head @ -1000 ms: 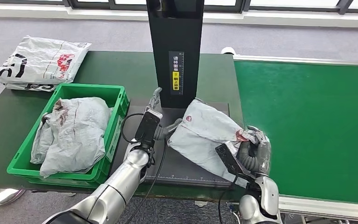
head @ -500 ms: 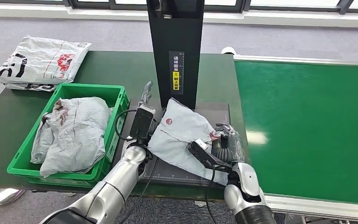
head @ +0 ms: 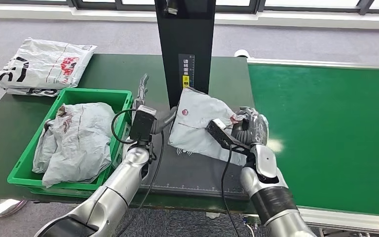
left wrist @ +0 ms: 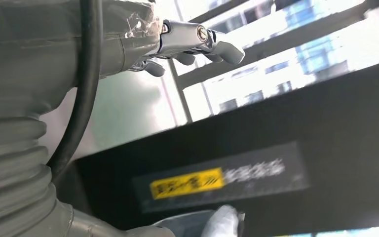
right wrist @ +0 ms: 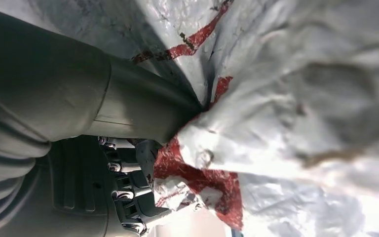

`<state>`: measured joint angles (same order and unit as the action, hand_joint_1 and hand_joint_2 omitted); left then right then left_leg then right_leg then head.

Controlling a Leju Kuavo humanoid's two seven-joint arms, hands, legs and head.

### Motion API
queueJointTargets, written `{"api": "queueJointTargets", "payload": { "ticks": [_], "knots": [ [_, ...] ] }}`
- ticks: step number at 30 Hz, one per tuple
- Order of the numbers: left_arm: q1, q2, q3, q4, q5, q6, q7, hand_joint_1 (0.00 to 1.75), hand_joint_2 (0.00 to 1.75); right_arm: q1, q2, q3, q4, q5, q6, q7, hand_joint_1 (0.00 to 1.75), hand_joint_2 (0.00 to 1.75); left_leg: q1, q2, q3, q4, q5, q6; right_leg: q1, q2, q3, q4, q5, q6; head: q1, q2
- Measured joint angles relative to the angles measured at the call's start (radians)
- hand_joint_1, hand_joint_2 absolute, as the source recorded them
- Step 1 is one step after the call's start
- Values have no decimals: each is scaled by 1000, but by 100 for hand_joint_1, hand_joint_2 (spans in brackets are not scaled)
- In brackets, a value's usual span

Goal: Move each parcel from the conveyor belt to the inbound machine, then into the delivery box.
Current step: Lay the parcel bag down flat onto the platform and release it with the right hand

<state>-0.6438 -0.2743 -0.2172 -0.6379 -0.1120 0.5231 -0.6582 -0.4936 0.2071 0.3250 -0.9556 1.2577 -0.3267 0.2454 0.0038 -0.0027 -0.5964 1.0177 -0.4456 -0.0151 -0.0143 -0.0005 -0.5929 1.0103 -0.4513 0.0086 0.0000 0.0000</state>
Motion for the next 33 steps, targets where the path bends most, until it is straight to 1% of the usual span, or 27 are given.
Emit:
{"api": "queueJointTargets", "payload": {
  "ticks": [5, 9, 15, 17, 22, 26, 27, 28, 30, 31, 33],
  "knots": [
    [-8, 16, 19, -51, 6, 22, -14, 0, 175, -94, 1, 1, 96, 10, 12, 20, 175, 175, 0, 0, 0, 0, 0, 0, 0, 0, 0, 1, 0, 0, 0, 0],
    [-8, 31, 48, -100, 19, 36, -18, 0, 175, -159, 2, 7, 194, 28, 43, 62, 175, 175, 0, 0, 0, 0, 1, 0, 0, 0, 0, 1, 0, 0, 0, 0],
    [-7, 49, 71, -141, 21, 50, -29, 0, 175, -203, 2, 9, 282, 30, 53, 77, 175, 175, 0, -1, 0, 0, 1, 0, 0, 0, 0, 1, 0, 0, 0, 0],
    [-3, 53, 80, -164, 26, 59, -34, 0, 175, -210, 2, 10, 300, 20, 54, 59, 175, 175, 0, -1, 0, 0, 1, 0, 0, 0, -1, 1, 0, 0, 0, 0],
    [2, 64, 86, -202, -2, 29, -3, 0, 175, -224, 12, 21, 332, -23, 53, -50, 175, 175, 0, -1, 0, 0, 1, 0, 0, -1, -1, 1, 0, 0, 0, 0],
    [3, 65, 86, -206, -14, 21, 6, 0, 175, -233, 23, 37, 350, -29, 54, -65, 175, 175, 0, -1, -1, 0, 1, 0, 0, -1, -1, 1, 0, 0, 0, 0],
    [4, 65, 86, -207, -15, 21, 7, 0, 175, -235, 24, 41, 354, -30, 54, -65, 164, 175, 0, -1, -1, 0, 1, 0, 0, -1, -1, 1, 0, 0, 0, 0],
    [4, 66, 86, -207, -15, 20, 7, 0, 175, -237, 25, 44, 357, -31, 54, -66, 123, 175, 0, -1, -1, 0, 1, -1, 0, 0, -1, 1, 0, 0, 0, 0],
    [4, 66, 86, -207, -18, 14, 8, 0, 175, -238, 25, 45, 359, -50, 60, -87, 36, 175, 0, -1, -1, 0, 1, -1, 0, 0, -2, 1, 0, 0, 0, 0],
    [4, 66, 86, -206, -23, 7, 10, 0, 175, -238, 26, 45, 359, -69, 67, -113, 3, 175, 0, -1, -1, 0, 1, -1, 0, 0, -2, 1, 0, 0, 0, 0],
    [4, 66, 85, -203, -40, -16, 16, 0, 175, -237, 28, 48, 359, -123, 80, -192, 0, 175, 0, -1, -1, 0, 1, -1, 0, 0, -2, 1, 0, 0, 0, 0]
  ]
}}
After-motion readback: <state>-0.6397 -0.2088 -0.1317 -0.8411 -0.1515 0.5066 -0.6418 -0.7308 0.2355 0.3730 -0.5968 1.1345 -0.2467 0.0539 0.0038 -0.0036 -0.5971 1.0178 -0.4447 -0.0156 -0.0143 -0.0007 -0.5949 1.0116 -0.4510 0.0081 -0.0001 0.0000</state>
